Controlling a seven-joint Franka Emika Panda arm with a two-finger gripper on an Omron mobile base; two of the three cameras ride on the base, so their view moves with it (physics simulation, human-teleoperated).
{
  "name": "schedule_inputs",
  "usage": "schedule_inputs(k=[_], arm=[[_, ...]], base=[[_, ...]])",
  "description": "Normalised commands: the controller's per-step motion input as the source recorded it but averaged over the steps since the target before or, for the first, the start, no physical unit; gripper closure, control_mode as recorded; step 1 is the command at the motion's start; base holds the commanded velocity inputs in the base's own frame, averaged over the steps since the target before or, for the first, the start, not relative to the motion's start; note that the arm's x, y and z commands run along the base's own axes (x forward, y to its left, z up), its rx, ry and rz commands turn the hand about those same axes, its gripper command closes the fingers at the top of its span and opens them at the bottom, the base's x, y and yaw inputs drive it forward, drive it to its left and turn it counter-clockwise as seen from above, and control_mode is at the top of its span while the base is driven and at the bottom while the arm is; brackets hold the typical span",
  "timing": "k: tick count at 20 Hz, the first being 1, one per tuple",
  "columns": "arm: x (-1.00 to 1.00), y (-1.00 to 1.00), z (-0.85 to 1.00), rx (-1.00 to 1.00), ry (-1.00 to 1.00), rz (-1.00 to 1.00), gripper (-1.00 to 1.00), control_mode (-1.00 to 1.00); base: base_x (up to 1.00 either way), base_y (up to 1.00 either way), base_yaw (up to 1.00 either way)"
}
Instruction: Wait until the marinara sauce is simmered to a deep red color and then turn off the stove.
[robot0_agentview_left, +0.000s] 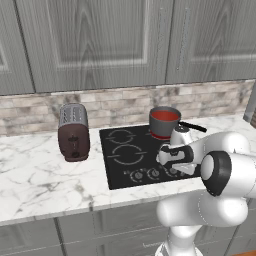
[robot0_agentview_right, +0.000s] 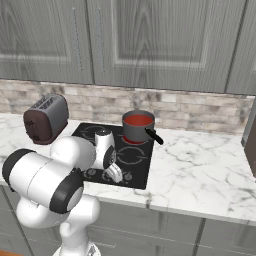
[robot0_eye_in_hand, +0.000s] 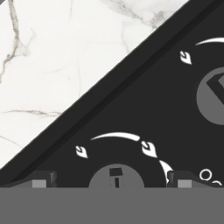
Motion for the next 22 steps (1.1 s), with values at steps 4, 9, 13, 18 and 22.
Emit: schedule_inputs(k=[4,9,13,18,22], arm=[[0.00,0.00,0.00,0.00,0.00,0.00,-1.00,-1.00],[0.00,0.00,0.00,0.00,0.00,0.00,-1.00,-1.00],[0.00,0.00,0.00,0.00,0.00,0.00,-1.00,-1.00],[0.00,0.00,0.00,0.00,0.00,0.00,-1.00,-1.00],[0.00,0.00,0.00,0.00,0.00,0.00,-1.00,-1.00]], base=[[0.00,0.00,0.00],[0.00,0.00,0.00],[0.00,0.00,0.00],[0.00,0.00,0.00],[0.00,0.00,0.00]])
